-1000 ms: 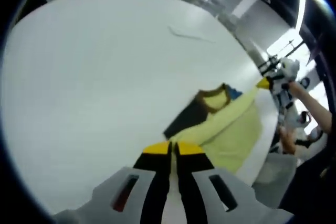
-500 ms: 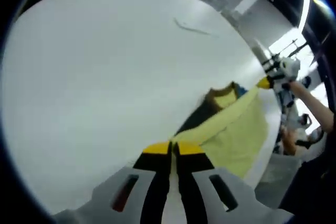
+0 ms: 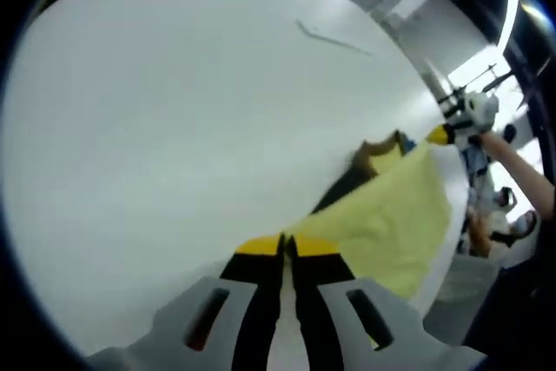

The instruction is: Fold the garment on the visible template until the final outline fits inside the template.

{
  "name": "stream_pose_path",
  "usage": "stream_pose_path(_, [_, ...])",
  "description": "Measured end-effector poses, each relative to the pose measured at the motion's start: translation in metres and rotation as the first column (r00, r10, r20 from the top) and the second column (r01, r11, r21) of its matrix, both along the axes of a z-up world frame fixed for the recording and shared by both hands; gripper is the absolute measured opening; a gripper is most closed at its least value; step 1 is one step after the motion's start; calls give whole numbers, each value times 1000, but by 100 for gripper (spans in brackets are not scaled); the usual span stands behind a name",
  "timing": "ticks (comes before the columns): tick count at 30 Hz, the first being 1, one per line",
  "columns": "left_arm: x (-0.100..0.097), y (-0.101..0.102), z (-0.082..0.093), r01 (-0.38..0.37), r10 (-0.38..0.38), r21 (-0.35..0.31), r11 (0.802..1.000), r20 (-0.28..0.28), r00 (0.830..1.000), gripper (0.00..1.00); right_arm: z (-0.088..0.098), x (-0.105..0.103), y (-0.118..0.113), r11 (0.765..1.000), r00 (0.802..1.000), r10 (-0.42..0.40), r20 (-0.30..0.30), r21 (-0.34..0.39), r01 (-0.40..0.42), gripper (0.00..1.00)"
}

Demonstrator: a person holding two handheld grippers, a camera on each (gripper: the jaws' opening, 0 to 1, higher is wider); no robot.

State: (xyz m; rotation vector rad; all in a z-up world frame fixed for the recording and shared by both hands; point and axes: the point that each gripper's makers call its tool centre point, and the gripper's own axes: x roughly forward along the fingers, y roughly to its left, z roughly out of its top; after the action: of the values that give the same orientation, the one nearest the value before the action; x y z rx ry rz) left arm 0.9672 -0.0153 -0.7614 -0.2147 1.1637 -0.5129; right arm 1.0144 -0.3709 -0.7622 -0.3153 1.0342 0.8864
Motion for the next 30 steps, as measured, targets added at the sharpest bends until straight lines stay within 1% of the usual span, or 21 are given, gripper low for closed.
stream_pose_path(8, [0, -1, -6, -4, 4, 4, 1000, -11, 1000, 0, -5, 0, 1, 1000, 1000, 0, -7, -7, 0, 1])
stream_pose_path(19, [1, -1, -7, -3, 3, 8, 1000, -10, 1000, 0, -9, 4, 0, 1000, 1000, -19, -12, 0, 19, 1])
stream_pose_path(25, [3, 1, -6, 15, -15, 30, 999, 7, 1000, 0, -8, 6, 2, 1000, 1000, -8, 7, -11, 8, 1])
stream_pose_path(30, [4, 1, -6, 9, -10, 33, 999, 4, 1000, 0, -9, 10, 0, 1000, 1000, -12, 14, -12, 12, 2])
